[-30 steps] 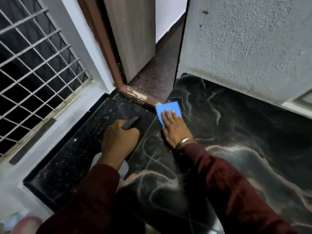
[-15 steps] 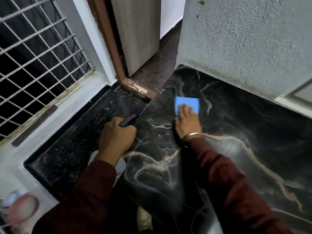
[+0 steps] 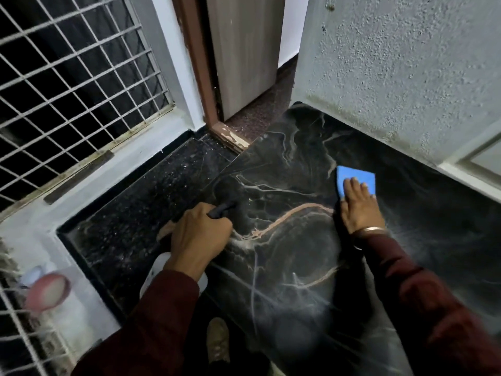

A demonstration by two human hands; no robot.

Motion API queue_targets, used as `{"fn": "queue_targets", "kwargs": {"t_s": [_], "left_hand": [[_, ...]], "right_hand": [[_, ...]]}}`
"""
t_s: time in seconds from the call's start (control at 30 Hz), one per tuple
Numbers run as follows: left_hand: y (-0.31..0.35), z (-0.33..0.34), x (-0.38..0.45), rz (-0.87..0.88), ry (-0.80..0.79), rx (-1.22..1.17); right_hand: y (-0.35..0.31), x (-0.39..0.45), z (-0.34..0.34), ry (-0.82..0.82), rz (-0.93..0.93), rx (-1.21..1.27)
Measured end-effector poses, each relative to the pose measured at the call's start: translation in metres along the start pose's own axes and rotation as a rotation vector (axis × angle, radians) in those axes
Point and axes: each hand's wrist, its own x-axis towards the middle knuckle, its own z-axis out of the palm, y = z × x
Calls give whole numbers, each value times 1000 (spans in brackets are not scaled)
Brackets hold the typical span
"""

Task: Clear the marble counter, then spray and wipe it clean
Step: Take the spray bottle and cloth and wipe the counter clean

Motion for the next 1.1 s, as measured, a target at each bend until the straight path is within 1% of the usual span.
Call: {"fn": "queue_targets", "kwargs": {"t_s": [0.13, 0.23, 0.3, 0.4, 0.43, 0.5, 0.57, 0.6, 0.63, 0.67, 0.7, 0.77, 0.8, 0.83, 0.87, 0.9, 0.93, 1.0, 1.03, 1.07, 1.1], "left_hand": [[-12, -2, -8, -33, 40, -38], [-21, -5, -11, -47, 94, -54], [-26, -6, -10, -35, 126, -52], [-35, -7, -3, -40, 184, -88], [-36, -7, -1, -44, 202, -88], [-38, -7, 2, -52, 225, -101], [-41, -9, 4, -70, 241, -127], [-44, -11, 5, -78, 236, -139], [-47, -13, 5, -89, 228, -157], [-54, -16, 8, -99, 223, -176], [-61, -19, 9, -106, 221, -192], [-77, -24, 12, -123, 231, -232], [-84, -26, 13, -132, 244, -252], [-91, -28, 13, -139, 253, -262], [-98, -30, 14, -140, 256, -265], [-104, -32, 13, -144, 256, -272], [-109, -33, 13, -143, 254, -275], [-118, -34, 13, -149, 255, -277], [-120, -33, 13, -156, 252, -277], [-124, -33, 13, -165, 252, -283], [-126, -33, 12, -169, 250, -283]], "right_hand": [[-28, 17, 5, 16, 143, -32], [-55, 28, 8, -15, 122, -3], [-83, 35, 14, -17, 51, -14], [-150, 27, 37, -43, -184, -27], [-174, 14, 45, -69, -297, -26], [-209, -26, 60, -134, -582, -39], [-209, -67, 64, -229, -850, -35], [-195, -74, 62, -245, -917, -17], [-177, -72, 57, -203, -929, -14], [-162, -62, 55, -133, -869, -42], [-148, -47, 51, -65, -748, -67], [-142, -9, 44, -20, -430, -48], [-152, 7, 43, -33, -290, -46], [-173, 15, 44, -41, -209, -47], [-198, 16, 49, -35, -193, -45], [-224, 12, 55, -40, -235, -45], [-248, 3, 62, -44, -327, -51], [-286, -34, 78, -19, -593, -76], [-293, -61, 81, -45, -719, -93], [-292, -83, 83, -105, -820, -56], [-282, -98, 82, -171, -873, 17]]}}
